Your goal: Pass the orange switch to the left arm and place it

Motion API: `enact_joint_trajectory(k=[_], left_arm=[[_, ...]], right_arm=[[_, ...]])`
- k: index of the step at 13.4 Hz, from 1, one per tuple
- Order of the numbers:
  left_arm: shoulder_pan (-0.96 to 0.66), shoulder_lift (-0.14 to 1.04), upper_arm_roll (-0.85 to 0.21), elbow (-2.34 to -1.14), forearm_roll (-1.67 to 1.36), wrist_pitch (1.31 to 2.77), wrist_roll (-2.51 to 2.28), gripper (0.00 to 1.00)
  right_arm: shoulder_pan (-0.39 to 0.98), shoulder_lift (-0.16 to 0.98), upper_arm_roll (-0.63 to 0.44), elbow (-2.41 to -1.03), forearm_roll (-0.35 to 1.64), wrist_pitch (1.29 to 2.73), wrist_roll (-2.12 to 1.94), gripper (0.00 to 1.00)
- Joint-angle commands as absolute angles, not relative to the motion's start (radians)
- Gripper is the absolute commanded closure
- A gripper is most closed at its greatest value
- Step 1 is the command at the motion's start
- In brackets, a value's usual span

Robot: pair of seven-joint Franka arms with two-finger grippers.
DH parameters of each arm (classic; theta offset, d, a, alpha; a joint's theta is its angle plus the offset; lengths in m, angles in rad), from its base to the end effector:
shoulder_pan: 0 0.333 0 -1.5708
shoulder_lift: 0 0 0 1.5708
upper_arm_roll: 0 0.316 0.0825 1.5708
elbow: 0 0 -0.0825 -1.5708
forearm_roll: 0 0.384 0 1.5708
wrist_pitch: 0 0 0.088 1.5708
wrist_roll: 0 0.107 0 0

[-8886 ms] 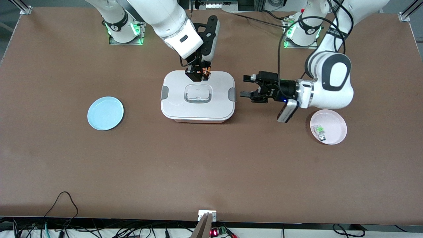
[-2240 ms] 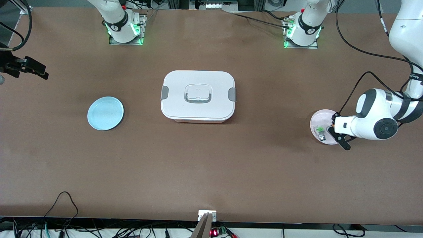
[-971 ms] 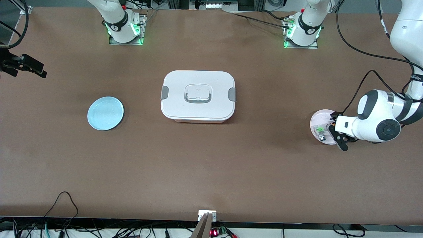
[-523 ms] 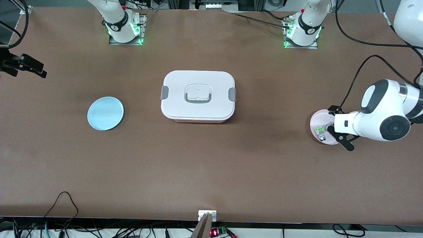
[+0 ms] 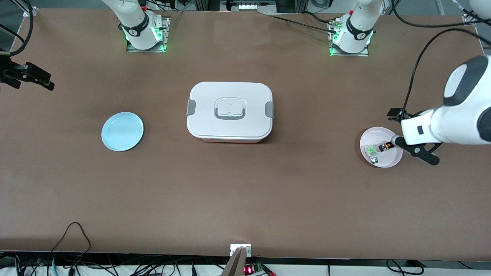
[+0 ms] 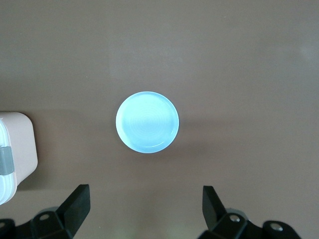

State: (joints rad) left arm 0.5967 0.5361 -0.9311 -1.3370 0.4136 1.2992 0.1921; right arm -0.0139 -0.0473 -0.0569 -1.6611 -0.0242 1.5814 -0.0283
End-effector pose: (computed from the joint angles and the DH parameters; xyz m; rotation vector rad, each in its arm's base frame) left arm 0.6285 -0.0390 0.4854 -2.9836 0.7582 0.5749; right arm 0.5376 -0.0414 0.6087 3.1206 -0.0651 -0.0523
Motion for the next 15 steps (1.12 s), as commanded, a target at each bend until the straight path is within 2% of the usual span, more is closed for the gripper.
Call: enact_joint_trajectory(k=[1, 4, 5, 7, 9, 12, 15], left_arm=[[0.589, 0.473, -0.907, -1.315, 0.342, 1.281, 0.164, 0.0], [0.439, 0.375, -0.663, -1.327, 0.212, 1.327, 0.161, 0.0], [0.39, 0.335, -0.584, -1.342, 0.166, 1.383, 0.161, 0.0], [0.278, 0.246, -0.403, -1.42, 0.076, 1.497, 0.158, 0.0], [0.177, 0.201, -0.246, -1.469, -0.012, 1.548, 0.149, 0.0], [0.054, 0.067, -0.091, -1.599, -0.029, 1.638, 0.086, 0.0], [-0.098, -0.096, 0.058, -1.759, -0.018, 1.661, 0.061, 0.0]], right_arm=[[-0.012, -0.06, -0.055, -1.655, -0.009, 1.566, -0.031, 0.0], [-0.012, -0.06, -0.057, -1.655, -0.009, 1.565, -0.031, 0.0], [-0.012, -0.06, -0.057, -1.655, -0.009, 1.565, -0.031, 0.0], [-0.012, -0.058, -0.058, -1.655, -0.009, 1.565, -0.034, 0.0], [-0.012, -0.058, -0.057, -1.654, -0.017, 1.566, -0.037, 0.0], [-0.012, -0.061, -0.057, -1.654, -0.015, 1.563, -0.034, 0.0], [-0.012, -0.061, -0.055, -1.654, -0.014, 1.562, -0.037, 0.0]])
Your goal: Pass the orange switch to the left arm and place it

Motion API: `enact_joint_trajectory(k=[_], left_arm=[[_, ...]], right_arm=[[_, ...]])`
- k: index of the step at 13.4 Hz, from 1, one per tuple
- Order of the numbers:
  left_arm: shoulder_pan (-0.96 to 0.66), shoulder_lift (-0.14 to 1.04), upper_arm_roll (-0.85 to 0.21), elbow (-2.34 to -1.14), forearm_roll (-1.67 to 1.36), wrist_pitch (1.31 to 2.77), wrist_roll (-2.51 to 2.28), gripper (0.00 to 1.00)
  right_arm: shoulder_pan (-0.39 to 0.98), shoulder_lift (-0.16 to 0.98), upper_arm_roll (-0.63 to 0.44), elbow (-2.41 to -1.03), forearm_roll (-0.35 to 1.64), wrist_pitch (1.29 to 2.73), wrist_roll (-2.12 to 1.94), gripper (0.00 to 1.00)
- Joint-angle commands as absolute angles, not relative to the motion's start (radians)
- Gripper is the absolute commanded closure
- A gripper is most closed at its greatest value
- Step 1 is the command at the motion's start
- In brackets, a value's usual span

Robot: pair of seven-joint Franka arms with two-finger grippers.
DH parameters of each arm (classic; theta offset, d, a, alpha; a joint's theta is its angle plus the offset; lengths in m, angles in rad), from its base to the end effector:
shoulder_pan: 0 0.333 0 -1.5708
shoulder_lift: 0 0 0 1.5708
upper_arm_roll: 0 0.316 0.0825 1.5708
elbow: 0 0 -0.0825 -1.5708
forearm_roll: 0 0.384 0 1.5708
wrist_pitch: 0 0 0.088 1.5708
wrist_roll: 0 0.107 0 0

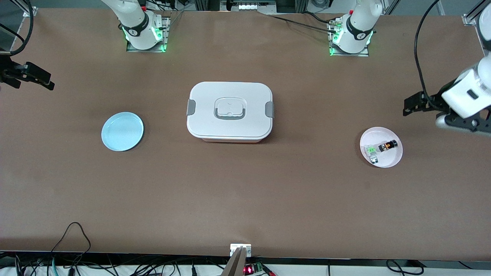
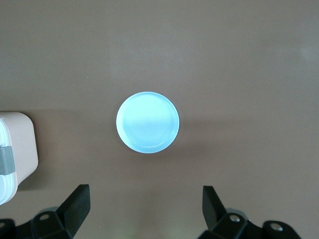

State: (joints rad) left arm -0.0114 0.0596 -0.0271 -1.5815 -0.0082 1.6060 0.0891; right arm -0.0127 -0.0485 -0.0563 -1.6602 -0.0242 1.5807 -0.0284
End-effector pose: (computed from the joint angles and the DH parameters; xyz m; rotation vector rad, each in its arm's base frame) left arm 0.5738 -0.0225 0.5888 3.1241 -0.1989 -0.0545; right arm 0.5373 -0.0404 0.6097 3.1207 -0.0622 -0.0501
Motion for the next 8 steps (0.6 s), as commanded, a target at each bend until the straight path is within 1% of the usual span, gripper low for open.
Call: enact_joint_trajectory(k=[1, 2, 6, 8], left_arm=[[-0.103, -0.129, 0.061, -1.796, -0.017, 1.693, 0.061, 0.0], [-0.103, -0.143, 0.061, -1.81, -0.014, 1.698, 0.061, 0.0], [-0.095, -0.129, 0.054, -1.796, -0.014, 1.655, 0.051, 0.0], [-0.094, -0.091, 0.051, -1.741, -0.014, 1.638, 0.009, 0.0]], right_arm=[[-0.012, -0.063, -0.055, -1.654, -0.015, 1.557, -0.037, 0.0], [-0.012, -0.061, -0.055, -1.654, -0.015, 1.554, -0.037, 0.0], [-0.012, -0.061, -0.055, -1.654, -0.017, 1.554, -0.037, 0.0], [-0.012, -0.061, -0.055, -1.654, -0.017, 1.554, -0.037, 0.0]])
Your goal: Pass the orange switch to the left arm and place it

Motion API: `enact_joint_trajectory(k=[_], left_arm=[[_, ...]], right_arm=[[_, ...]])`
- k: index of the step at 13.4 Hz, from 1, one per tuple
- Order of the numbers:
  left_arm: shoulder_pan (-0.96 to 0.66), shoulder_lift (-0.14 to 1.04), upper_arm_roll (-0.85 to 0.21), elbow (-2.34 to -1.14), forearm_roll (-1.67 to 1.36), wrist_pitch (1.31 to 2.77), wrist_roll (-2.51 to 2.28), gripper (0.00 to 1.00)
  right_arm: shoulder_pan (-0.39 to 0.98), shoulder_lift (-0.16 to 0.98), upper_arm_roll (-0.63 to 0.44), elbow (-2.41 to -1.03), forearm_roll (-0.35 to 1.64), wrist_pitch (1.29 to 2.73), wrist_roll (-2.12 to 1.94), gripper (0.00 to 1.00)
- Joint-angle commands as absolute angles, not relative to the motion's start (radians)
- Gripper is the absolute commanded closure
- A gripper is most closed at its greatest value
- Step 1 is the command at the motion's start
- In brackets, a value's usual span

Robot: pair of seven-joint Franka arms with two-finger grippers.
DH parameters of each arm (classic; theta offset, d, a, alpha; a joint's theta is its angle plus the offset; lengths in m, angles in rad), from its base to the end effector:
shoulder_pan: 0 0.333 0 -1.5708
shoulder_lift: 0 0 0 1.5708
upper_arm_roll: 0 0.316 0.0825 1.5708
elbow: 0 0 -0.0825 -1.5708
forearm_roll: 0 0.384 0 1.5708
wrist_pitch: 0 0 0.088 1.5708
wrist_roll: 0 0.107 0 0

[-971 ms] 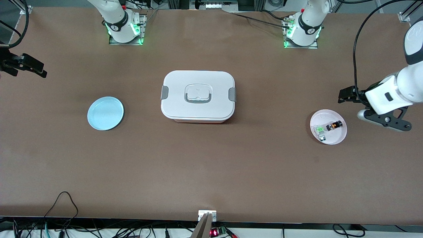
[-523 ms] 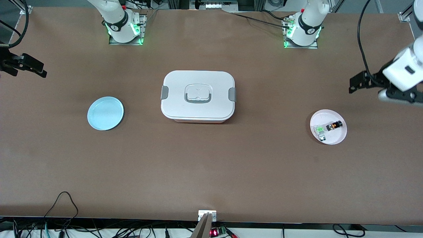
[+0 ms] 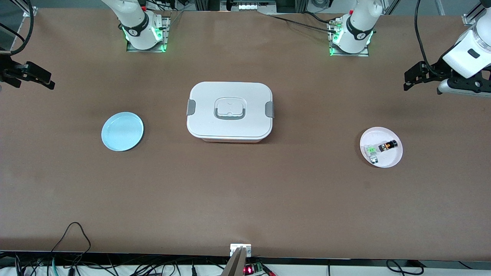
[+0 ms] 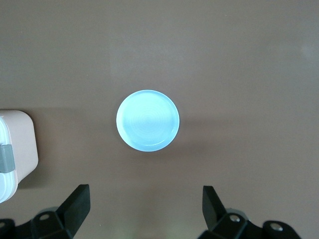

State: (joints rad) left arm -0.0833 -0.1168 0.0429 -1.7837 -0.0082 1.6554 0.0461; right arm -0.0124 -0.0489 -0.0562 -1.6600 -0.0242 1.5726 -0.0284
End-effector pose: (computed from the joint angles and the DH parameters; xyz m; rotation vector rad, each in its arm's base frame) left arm 0.5216 -0.0207 0.5937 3.1255 -0.1346 -0.0181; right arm 0.5363 -0.0402 0.6093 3.1208 -0.0618 -0.0618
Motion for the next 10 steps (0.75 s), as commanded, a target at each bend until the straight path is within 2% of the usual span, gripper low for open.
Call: enact_joint_trajectory(k=[1, 4, 10], left_arm=[[-0.095, -0.053, 0.051, -1.692, -0.014, 1.617, 0.008, 0.0], [-0.098, 0.021, 0.051, -1.585, -0.014, 1.537, -0.009, 0.0], [-0.103, 0.021, 0.046, -1.586, -0.014, 1.534, -0.005, 0.0]], right_arm=[[-0.012, -0.061, -0.055, -1.654, -0.017, 1.554, -0.037, 0.0], [-0.012, -0.061, -0.054, -1.654, -0.017, 1.554, -0.037, 0.0], [-0.012, -0.061, -0.055, -1.654, -0.017, 1.554, -0.037, 0.0]])
